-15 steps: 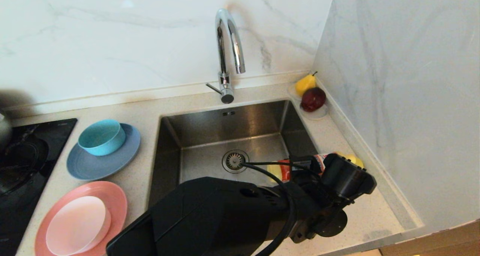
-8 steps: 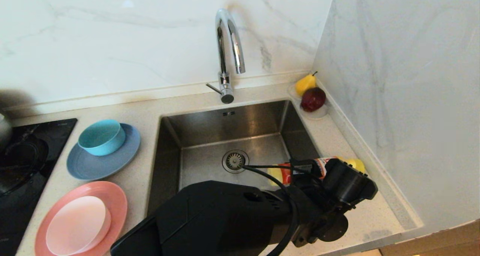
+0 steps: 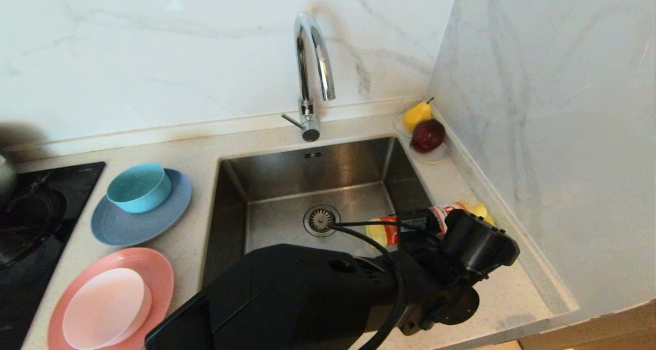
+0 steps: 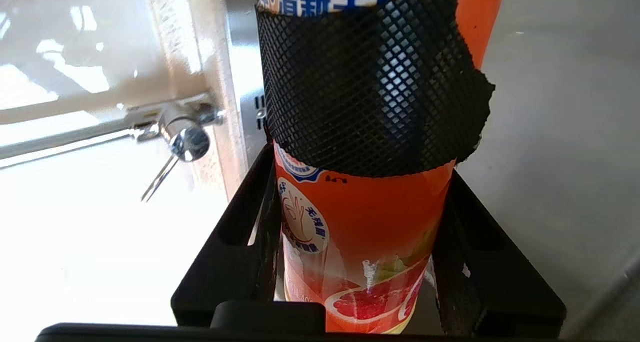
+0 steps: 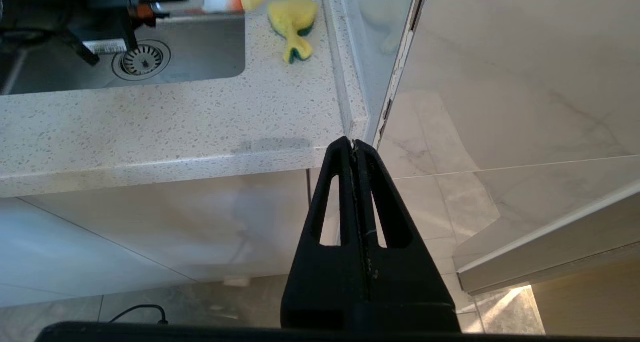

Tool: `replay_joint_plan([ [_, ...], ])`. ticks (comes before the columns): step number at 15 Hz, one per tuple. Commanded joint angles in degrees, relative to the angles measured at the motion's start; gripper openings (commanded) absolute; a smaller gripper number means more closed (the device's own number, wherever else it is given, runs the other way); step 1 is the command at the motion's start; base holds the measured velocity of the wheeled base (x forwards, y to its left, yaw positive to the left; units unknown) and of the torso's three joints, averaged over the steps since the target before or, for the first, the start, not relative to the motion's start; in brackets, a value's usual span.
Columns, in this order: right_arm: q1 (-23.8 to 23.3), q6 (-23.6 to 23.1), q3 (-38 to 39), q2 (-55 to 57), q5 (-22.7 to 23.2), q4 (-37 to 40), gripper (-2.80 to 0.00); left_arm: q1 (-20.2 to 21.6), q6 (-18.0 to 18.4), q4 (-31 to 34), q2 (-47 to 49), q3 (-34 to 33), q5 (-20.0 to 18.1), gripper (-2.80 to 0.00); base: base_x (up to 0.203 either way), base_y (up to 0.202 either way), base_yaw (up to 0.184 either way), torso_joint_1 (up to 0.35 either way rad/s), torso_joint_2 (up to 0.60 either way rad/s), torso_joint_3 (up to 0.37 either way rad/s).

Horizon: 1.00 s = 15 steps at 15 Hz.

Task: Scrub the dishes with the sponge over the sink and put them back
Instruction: Squeeze it onto the sponge

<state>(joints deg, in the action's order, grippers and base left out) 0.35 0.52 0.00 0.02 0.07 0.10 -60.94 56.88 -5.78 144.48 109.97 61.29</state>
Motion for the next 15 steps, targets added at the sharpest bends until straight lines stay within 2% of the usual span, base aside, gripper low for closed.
replay_joint_plan([
  [1, 0.00, 0.01, 0.00, -0.11, 0.01, -0.01, -2.80, -0.06, 0.69, 0.07, -0.52, -0.02, 0.41, -2.80, 0.000, 0.000, 0.000, 0.000, 0.00, 0.000],
  [15, 0.08, 0.01, 0.00, -0.07, 0.01, -0.01, -2.80, -1.55, 0.03, 1.00, -0.25, -3.32, 0.41, -2.80, 0.000, 0.000, 0.000, 0.000, 0.00, 0.000],
])
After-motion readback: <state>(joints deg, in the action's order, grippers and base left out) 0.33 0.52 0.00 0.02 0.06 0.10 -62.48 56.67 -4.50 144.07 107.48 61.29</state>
